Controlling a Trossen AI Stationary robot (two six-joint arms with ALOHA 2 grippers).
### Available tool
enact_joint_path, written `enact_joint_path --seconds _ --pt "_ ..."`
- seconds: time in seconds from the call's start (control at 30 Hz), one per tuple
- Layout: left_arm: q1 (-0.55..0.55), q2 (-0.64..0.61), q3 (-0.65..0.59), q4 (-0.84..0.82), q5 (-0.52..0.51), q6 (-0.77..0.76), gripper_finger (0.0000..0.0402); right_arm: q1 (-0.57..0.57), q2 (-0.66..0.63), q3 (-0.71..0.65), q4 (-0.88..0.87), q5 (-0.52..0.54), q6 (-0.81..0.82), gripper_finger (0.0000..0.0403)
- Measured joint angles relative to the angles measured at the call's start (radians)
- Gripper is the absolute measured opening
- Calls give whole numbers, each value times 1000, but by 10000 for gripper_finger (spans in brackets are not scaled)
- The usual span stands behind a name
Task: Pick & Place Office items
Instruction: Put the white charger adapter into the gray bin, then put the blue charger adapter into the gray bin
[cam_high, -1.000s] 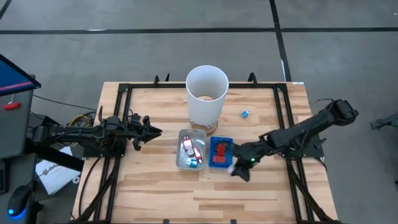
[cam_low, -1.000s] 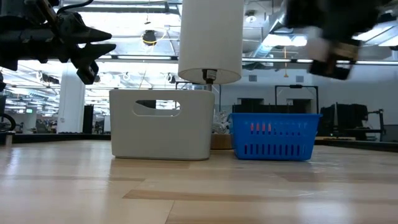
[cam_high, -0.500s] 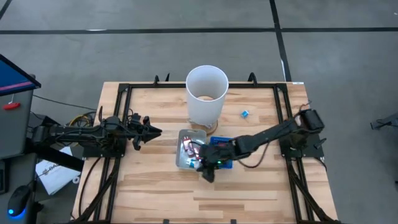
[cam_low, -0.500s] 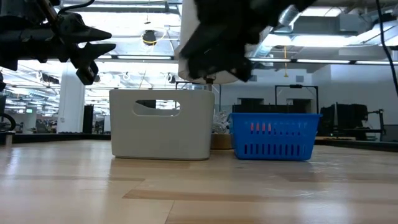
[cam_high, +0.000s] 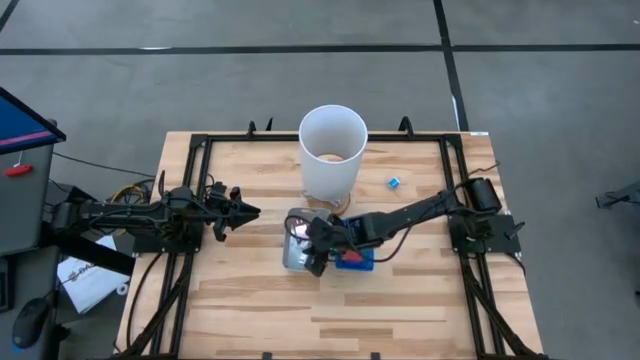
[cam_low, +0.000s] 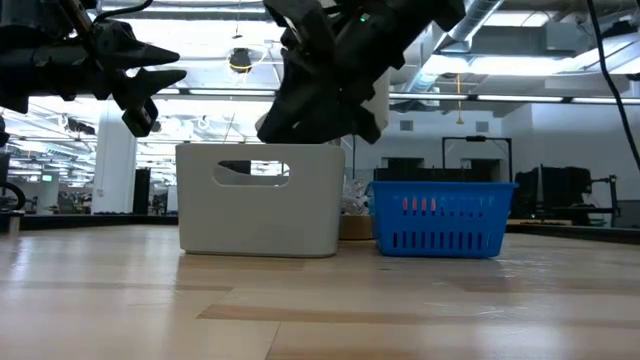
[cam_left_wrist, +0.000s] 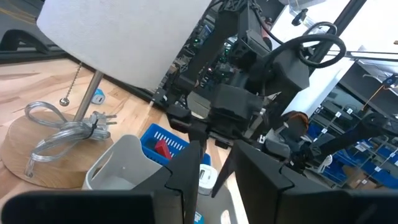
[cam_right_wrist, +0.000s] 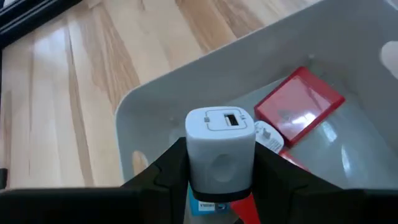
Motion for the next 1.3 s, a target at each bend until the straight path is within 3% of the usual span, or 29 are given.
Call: enact_joint_path --seconds 0.1,0.27,0.37,0.6,0.7,0.87,0.97,1.1,1.3 --pt "0 0 0 0 0 0 94 1 -6 0 -1 58 19 143" --pt "0 0 0 0 0 0 94 -8 -10 0 0 94 87 273" --pt "0 0 0 0 0 1 94 -8 -12 0 4 99 128 306" --pt "0 0 0 0 2 4 94 16 -63 1 -32 151 195 297" --pt "0 0 0 -1 3 5 94 57 -126 0 -149 219 222 285" --pt "0 0 0 -3 4 18 94 166 -235 0 -540 375 438 271" --pt "0 0 0 -3 4 28 94 213 -278 0 -840 492 760 266" --pt "0 0 0 -3 4 28 94 197 -292 0 -1146 489 1112 265" --pt "0 0 0 -2 4 26 94 75 -296 -21 -1257 488 1095 265"
